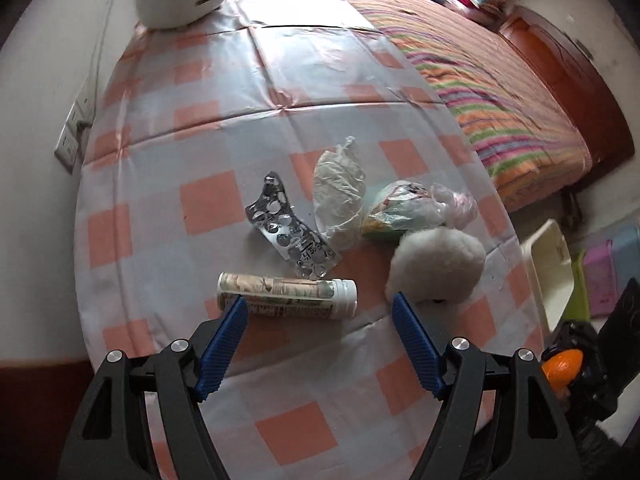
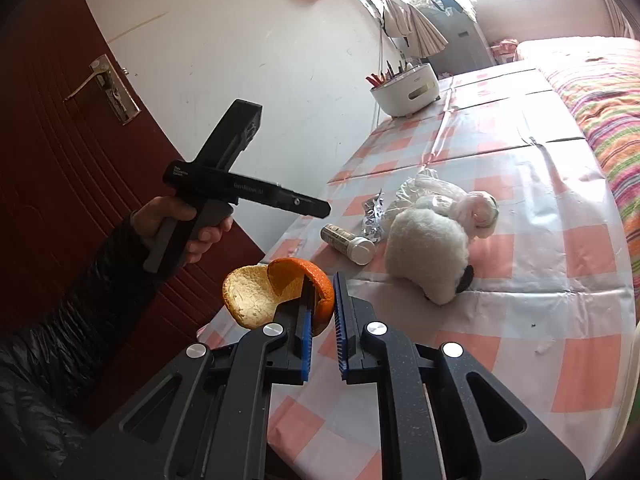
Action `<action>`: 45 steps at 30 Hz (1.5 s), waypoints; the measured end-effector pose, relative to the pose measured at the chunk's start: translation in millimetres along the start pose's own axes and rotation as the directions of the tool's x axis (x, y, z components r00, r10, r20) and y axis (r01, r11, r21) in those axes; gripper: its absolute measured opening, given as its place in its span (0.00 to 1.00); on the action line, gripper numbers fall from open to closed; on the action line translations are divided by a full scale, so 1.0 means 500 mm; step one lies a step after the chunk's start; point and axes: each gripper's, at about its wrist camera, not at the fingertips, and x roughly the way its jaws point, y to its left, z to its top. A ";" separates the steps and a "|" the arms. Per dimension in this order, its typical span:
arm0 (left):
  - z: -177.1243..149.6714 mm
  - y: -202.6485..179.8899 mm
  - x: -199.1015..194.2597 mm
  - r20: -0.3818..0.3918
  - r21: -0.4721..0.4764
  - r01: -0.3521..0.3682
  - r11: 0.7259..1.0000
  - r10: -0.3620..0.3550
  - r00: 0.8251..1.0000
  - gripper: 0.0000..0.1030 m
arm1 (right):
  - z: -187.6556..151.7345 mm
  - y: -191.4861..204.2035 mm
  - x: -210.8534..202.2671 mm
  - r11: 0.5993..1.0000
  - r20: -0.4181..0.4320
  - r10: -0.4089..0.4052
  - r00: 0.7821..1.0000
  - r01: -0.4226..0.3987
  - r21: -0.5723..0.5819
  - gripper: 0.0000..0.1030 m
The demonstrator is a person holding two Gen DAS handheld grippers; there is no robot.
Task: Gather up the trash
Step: 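Lower the left tool onto the tea drink bottle and close while the right tool holds the peel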
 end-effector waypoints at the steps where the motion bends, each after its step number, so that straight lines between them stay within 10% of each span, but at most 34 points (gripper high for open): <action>1: 0.004 -0.013 0.005 -0.012 0.055 -0.003 0.998 0.004 1.000 0.70 | 0.000 -0.002 0.005 1.000 0.001 -0.001 1.000 0.001 0.001 0.09; 18: 0.011 -0.067 0.077 -0.182 0.555 -0.037 0.831 0.165 0.970 0.70 | 0.005 -0.050 -0.009 0.996 0.013 0.016 1.000 -0.017 0.087 0.09; 45: -0.030 -0.058 0.183 -0.395 0.584 0.068 0.809 0.210 0.894 0.70 | 0.013 -0.046 -0.016 0.996 0.038 -0.006 0.999 0.003 0.091 0.11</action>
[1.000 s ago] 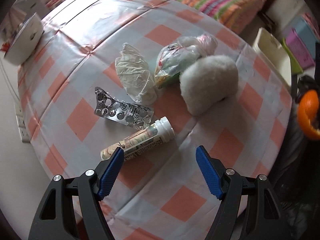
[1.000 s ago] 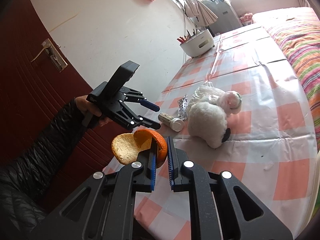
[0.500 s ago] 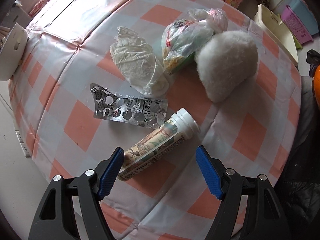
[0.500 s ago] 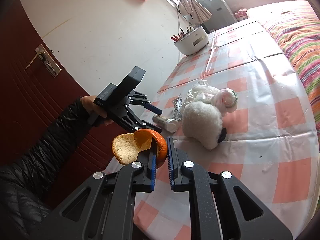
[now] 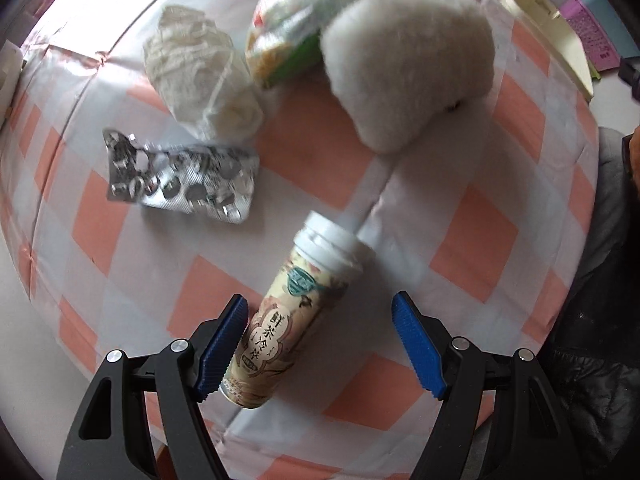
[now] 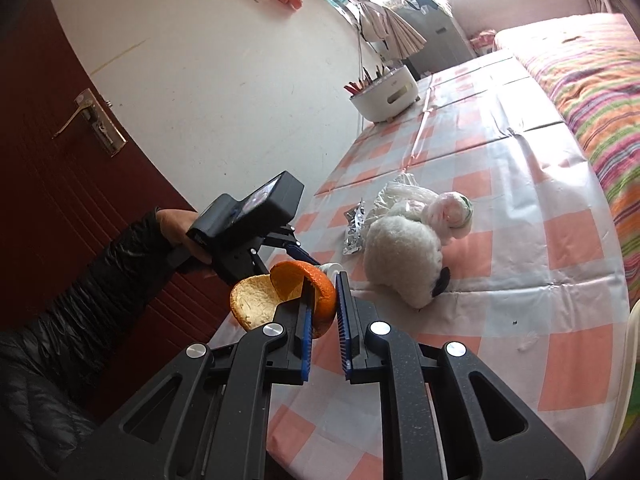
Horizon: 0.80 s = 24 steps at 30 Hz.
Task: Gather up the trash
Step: 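Lower the left tool onto the tea drink bottle and close while the right tool holds the peel, then carry the tea bottle and orange peel to the cream bin and release both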
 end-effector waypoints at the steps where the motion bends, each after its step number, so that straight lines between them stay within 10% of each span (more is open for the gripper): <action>1: -0.004 -0.001 0.000 0.001 -0.008 -0.003 1.000 0.003 1.000 0.70 | -0.001 0.002 -0.002 1.000 -0.002 0.005 1.000 -0.005 -0.006 0.11; 12: -0.086 -0.032 0.017 0.059 -0.179 -0.039 0.983 0.051 0.997 0.69 | -0.003 0.002 -0.021 1.000 0.019 0.017 1.000 -0.017 0.003 0.11; 19: -0.132 -0.031 0.002 0.165 -0.300 -0.045 0.953 0.099 0.981 0.36 | -0.010 -0.002 -0.044 1.000 0.036 0.011 0.999 -0.011 0.003 0.11; 24: -0.145 -0.065 -0.017 0.236 -0.352 -0.057 0.934 0.148 0.960 0.30 | -0.011 -0.004 -0.062 1.000 0.055 -0.002 0.998 0.002 0.005 0.11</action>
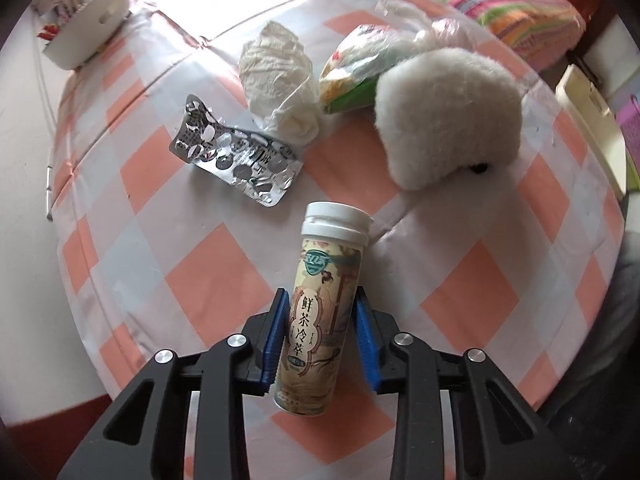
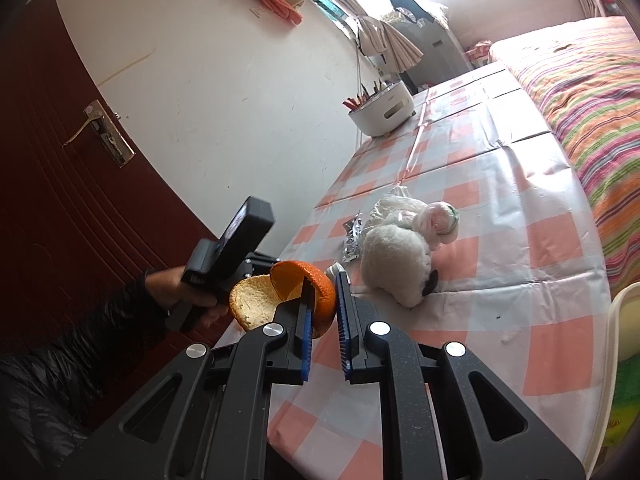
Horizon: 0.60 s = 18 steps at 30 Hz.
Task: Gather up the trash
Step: 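Carry the tea bottle and orange peel to the cream bin and release both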
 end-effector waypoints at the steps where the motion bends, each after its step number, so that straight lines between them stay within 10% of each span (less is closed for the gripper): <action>1: -0.009 -0.009 -0.008 0.036 -0.020 -0.003 1.000 0.003 0.999 0.29 | 0.000 0.000 -0.004 1.000 0.004 -0.003 1.000 0.003 -0.001 0.11; 18: 0.014 -0.119 -0.084 0.492 -0.193 0.173 0.966 -0.058 0.869 0.27 | 0.005 -0.036 -0.064 0.994 0.085 -0.106 0.991 0.105 0.017 0.11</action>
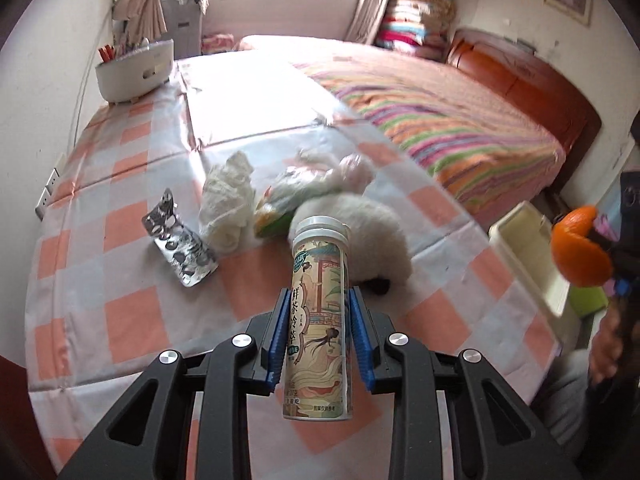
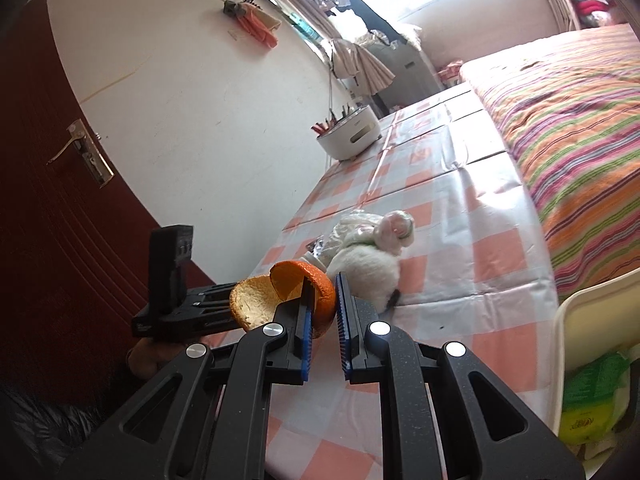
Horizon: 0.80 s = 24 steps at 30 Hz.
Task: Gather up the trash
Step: 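Carry the tea bottle and orange peel to the cream bin and release both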
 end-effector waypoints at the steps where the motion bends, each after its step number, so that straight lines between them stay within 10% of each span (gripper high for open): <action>1: 0.001 -0.012 -0.004 0.016 -0.001 0.019 1.000 -0.019 1.000 0.27 | 0.003 -0.005 -0.006 1.000 0.008 -0.006 1.000 0.006 0.005 0.11; 24: 0.050 -0.237 -0.004 0.138 0.103 0.177 0.979 -0.190 0.972 0.27 | 0.021 -0.105 -0.143 0.983 0.150 -0.181 0.972 0.172 0.070 0.11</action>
